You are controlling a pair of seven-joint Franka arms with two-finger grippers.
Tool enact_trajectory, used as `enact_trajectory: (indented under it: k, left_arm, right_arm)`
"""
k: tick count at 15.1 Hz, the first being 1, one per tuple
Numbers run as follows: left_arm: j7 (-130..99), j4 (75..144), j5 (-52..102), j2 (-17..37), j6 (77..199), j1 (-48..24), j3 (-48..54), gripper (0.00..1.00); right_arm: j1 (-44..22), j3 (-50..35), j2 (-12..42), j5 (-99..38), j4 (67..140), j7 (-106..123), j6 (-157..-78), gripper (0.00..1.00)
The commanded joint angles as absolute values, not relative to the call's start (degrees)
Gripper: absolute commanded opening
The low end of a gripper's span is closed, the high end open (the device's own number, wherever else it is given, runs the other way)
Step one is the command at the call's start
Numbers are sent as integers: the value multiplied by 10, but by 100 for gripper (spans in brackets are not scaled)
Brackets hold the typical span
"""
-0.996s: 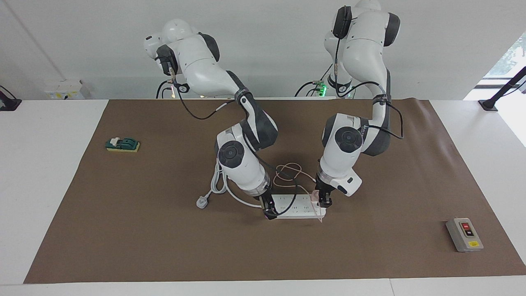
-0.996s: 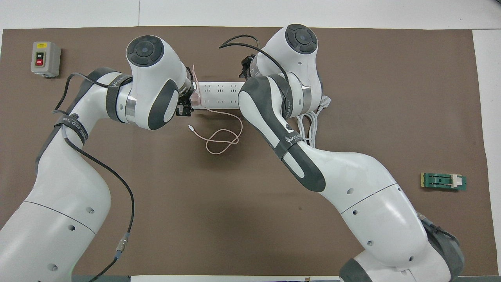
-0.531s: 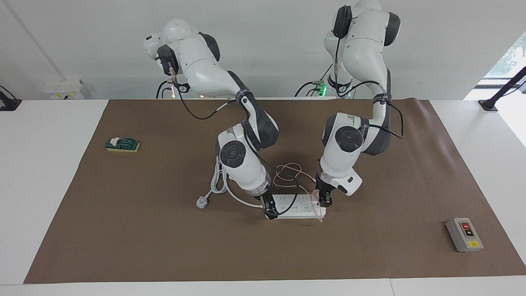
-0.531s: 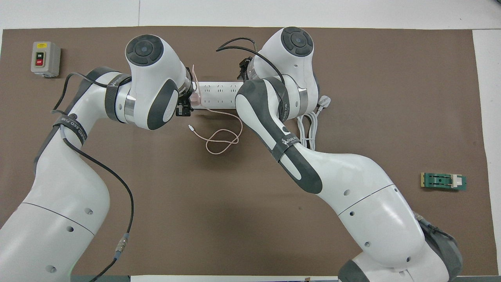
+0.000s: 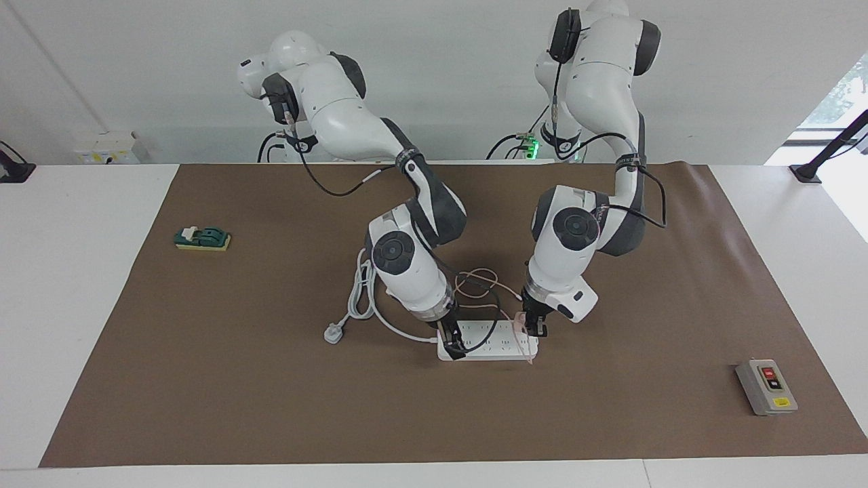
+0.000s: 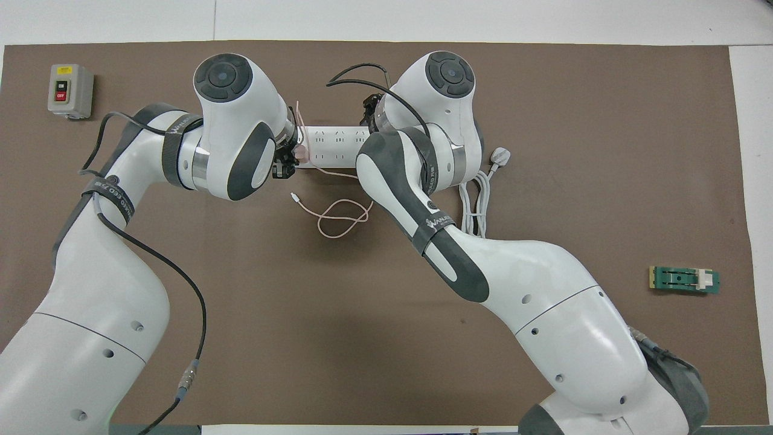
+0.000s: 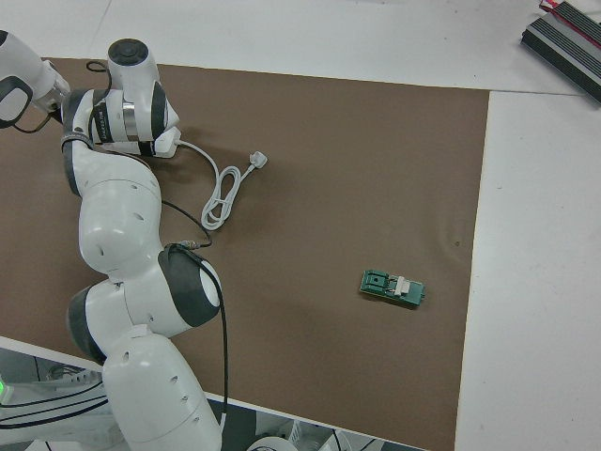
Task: Unplug charger and place it aside
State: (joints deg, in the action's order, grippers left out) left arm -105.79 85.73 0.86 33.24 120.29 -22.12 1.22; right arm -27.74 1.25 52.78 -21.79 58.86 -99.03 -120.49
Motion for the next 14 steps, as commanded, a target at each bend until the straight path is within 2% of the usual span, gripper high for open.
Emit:
enact_trajectory:
  k: [1,14]
  left_arm:
    - [-1065,881,-1,315,1204,-229,7,20]
    - [-1063,886,-1,315,1216,-229,7,20]
  right_arm:
    - [-279,11,516,-226,621,-985,-1235,100]
    - [-279,10,517,-228,641,-983,-1259,100]
